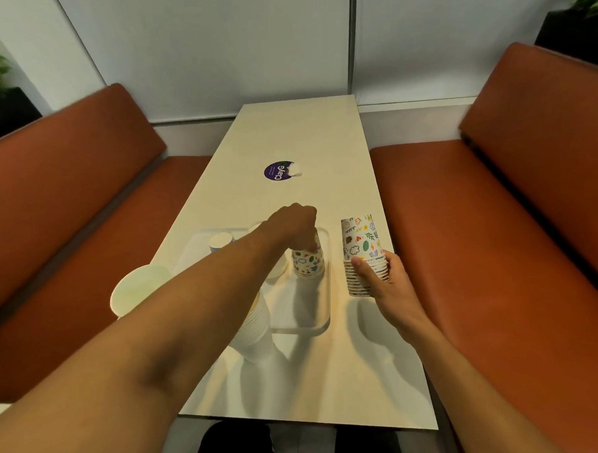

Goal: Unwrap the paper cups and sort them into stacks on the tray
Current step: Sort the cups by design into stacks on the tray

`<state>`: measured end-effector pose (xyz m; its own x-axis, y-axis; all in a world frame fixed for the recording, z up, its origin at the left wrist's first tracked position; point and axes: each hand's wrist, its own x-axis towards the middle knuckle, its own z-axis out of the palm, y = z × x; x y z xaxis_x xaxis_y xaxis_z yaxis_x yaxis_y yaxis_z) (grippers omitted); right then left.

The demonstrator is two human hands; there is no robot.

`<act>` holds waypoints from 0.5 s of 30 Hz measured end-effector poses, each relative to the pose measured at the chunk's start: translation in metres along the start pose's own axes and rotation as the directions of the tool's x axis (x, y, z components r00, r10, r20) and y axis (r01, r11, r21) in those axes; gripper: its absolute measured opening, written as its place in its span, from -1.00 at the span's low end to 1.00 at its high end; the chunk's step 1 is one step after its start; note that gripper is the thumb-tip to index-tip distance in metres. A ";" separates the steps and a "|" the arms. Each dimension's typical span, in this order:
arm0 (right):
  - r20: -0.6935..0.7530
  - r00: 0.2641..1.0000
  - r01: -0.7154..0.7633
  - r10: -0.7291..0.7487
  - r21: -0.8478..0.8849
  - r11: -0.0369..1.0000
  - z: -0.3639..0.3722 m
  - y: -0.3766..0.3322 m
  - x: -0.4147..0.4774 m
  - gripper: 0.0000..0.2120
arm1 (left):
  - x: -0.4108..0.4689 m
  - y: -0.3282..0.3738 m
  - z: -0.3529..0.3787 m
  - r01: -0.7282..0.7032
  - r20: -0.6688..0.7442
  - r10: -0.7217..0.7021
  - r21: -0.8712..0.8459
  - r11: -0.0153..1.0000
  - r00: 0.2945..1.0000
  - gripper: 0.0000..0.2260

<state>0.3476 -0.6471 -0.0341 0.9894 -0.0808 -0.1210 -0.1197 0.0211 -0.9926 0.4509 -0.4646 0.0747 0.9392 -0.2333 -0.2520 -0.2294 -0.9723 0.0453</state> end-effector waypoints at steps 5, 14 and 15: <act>0.006 1.000 0.017 -0.017 -0.007 1.000 0.002 -0.001 -0.001 -0.35 | 0.003 -0.002 -0.003 -0.031 -0.023 0.031 -0.026 0.999 0.999 -0.35; 0.119 0.993 -0.020 0.004 0.136 0.991 0.008 -0.022 -0.009 -0.43 | -0.020 0.006 -0.054 0.013 0.096 0.062 -0.630 0.777 0.993 -0.40; 0.136 0.991 -0.018 -0.003 0.148 0.989 0.009 -0.024 -0.010 -0.43 | -0.022 0.009 -0.054 0.009 0.143 0.105 -0.631 0.776 0.984 -0.41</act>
<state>0.3418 -0.6376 -0.0086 0.9917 0.0553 -0.1158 -0.1236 0.1699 -0.9777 0.4415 -0.4688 0.1326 0.8637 -0.3294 -0.3816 -0.0083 -0.7661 0.6426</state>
